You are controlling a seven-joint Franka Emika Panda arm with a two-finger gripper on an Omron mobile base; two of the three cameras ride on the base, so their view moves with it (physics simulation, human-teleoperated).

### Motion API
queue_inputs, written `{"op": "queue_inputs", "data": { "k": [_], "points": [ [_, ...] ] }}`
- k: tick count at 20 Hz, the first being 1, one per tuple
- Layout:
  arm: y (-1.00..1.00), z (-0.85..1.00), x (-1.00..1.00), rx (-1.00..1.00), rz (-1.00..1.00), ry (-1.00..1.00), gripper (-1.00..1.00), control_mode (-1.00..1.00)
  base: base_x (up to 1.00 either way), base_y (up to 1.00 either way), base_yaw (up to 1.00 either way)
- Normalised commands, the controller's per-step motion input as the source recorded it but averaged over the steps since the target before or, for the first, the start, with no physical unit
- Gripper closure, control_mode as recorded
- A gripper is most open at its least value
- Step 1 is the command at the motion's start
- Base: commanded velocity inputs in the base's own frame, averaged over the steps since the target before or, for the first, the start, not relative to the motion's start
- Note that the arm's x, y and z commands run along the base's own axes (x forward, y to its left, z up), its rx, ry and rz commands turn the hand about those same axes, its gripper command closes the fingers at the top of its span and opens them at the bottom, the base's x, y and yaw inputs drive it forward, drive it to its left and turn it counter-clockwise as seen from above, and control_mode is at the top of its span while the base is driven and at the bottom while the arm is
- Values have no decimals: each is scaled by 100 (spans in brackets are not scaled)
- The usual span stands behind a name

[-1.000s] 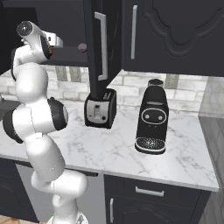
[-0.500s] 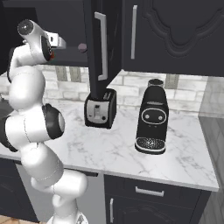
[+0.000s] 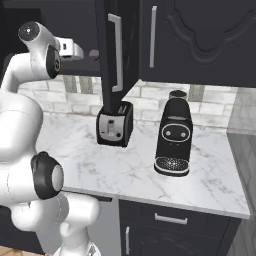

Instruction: Pick the eggplant, tomato from the counter and place them in the cabinet. Then close the cabinet.

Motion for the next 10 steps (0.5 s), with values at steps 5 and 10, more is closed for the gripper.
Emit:
{"op": "queue_inputs", "data": {
  "k": [5,10],
  "points": [
    [-19,0,-100,-7,0,-1,-100,-100,0,0,0],
    [-7,0,-100,-7,0,0,-100,-100,0,0,0]
  ]
}}
